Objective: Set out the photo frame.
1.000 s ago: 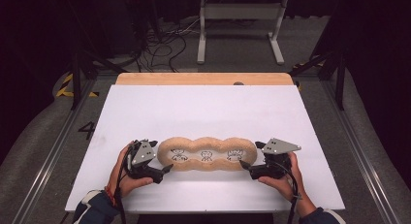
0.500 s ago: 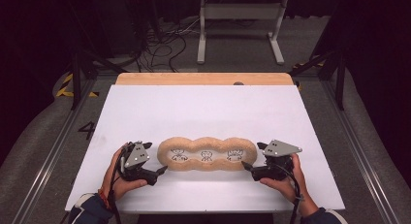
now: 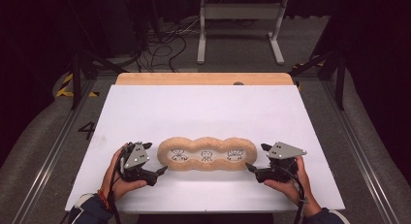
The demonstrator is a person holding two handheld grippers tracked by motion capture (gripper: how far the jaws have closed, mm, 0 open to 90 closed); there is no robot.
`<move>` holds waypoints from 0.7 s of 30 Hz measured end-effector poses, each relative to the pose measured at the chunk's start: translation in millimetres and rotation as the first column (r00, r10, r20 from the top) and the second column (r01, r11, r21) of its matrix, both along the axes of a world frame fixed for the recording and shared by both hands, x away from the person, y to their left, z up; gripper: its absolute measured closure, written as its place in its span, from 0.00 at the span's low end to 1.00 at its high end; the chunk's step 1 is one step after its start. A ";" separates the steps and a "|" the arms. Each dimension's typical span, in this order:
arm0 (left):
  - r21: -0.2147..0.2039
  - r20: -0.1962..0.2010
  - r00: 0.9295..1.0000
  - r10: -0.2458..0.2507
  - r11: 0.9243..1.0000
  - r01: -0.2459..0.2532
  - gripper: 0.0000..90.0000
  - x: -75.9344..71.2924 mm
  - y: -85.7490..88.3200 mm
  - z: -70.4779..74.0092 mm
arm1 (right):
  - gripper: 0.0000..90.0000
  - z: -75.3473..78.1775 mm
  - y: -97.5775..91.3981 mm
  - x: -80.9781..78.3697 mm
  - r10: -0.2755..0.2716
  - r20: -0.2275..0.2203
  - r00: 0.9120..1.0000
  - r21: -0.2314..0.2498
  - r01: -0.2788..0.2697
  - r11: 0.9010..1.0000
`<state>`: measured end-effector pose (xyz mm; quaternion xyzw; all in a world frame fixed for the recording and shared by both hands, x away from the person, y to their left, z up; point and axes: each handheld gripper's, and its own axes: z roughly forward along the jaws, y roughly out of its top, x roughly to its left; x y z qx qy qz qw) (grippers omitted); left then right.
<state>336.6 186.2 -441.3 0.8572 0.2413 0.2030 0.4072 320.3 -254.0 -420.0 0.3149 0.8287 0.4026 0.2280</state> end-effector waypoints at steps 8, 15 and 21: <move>0.000 -0.013 1.000 0.008 1.000 -0.008 0.09 -4.3 9.3 -4.9 | 0.17 -3.0 -6.7 -4.0 -0.010 -0.001 1.000 -0.027 0.010 1.000; -0.005 -0.012 1.000 0.018 1.000 -0.018 0.09 -8.9 17.6 -6.5 | 0.17 -5.2 -17.8 -7.7 -0.031 -0.002 1.000 -0.023 0.031 0.999; -0.006 -0.011 1.000 0.027 1.000 -0.027 0.09 -12.3 26.2 -7.3 | 0.17 -6.5 -26.1 -10.3 -0.045 -0.003 0.999 -0.021 0.045 0.999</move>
